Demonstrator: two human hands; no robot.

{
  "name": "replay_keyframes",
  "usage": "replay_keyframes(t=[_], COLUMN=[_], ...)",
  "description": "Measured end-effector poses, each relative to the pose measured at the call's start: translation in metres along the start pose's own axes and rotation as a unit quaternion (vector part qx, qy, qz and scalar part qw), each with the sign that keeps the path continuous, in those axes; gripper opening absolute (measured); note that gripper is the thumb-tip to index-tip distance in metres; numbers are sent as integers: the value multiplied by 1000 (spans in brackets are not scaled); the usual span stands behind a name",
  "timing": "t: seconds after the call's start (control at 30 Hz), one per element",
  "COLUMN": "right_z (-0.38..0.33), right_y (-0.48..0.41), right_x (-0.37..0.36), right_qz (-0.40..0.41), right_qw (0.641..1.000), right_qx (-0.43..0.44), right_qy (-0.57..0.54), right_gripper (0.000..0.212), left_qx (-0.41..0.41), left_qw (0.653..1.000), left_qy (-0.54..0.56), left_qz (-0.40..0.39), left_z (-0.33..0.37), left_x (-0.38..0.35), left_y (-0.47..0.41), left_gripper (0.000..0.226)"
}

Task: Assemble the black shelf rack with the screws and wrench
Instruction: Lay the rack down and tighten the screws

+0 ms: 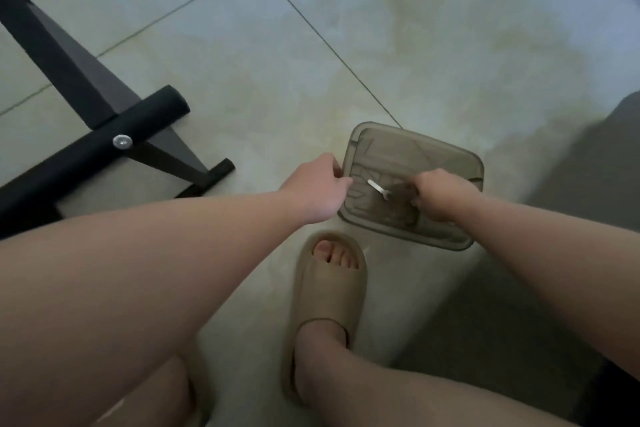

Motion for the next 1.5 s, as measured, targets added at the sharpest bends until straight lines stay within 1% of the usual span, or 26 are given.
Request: replay_keyframes(t=[0.03, 0.13, 0.2, 0.3, 0.4, 0.5, 0.57, 0.7, 0.8, 0.87, 0.93, 1.0, 1.1, 1.2, 1.3, 1.37, 1.5], right_z=[2, -2, -6, -8, -7, -8, -10, -20, -35, -45, -56, -71, -98, -125, -153, -169, -196], right_y=[-3, -9, -13, -20, -25, -26, -19, 16, 59, 95, 135, 180, 256, 328, 381, 405, 425], right_x=[-6, -19, -24, -26, -30, -30, -20, 29, 86, 128, 167, 204, 248, 269, 270, 266, 259], right_qz=[4, 56, 81, 94, 75, 60, 71, 117, 170, 209, 244, 278, 329, 363, 363, 355, 333], right_qw=[1000, 991, 987, 987, 993, 995, 995, 988, 970, 955, 938, 919, 884, 843, 817, 808, 807], right_qx=[1, 31, 44, 42, 37, 40, 46, 89, 135, 149, 167, 190, 242, 298, 350, 374, 400], right_qy=[27, 115, 132, 121, 88, 71, 52, -47, -106, -145, -179, -204, -230, -262, -280, -287, -280], right_gripper=[28, 24, 23, 22, 18, 16, 16, 11, 8, 9, 11, 12, 9, 7, 8, 11, 19], left_qx=[-6, -14, -21, -28, -32, -26, -9, 23, 28, 54, 84, 99, 117, 109, 75, 60, 52], left_qw=[1000, 1000, 999, 999, 999, 999, 999, 1000, 998, 997, 995, 988, 956, 903, 835, 802, 774], left_qy=[2, 13, 18, 17, 22, 24, 34, 15, -16, 3, 54, 118, 242, 381, 520, 575, 615], left_qz=[8, 25, 32, 32, 30, 19, 6, -13, -45, -51, -25, 30, 116, 164, 163, 153, 142], left_z=[-1, -6, -7, -9, -9, -8, -7, 3, 19, 27, 33, 37, 35, 36, 45, 50, 50], left_x=[-1, -5, -5, -5, -5, -6, -4, 24, 55, 80, 108, 138, 170, 188, 197, 198, 199], left_y=[-2, -5, -6, -5, -4, -3, 1, 25, 54, 78, 105, 138, 188, 228, 257, 272, 288], left_gripper=[18, 25, 25, 24, 24, 24, 21, 27, 34, 39, 34, 29, 33, 44, 55, 59, 59])
Point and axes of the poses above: each hand's wrist, its own y-axis away from the middle knuckle, its own x-axis out of the back of the hand, z = x × y, the point moved 10 cm from there along -y, towards the middle knuckle, and after that the axes turned 11 degrees about -x, right-handed, at the moved point
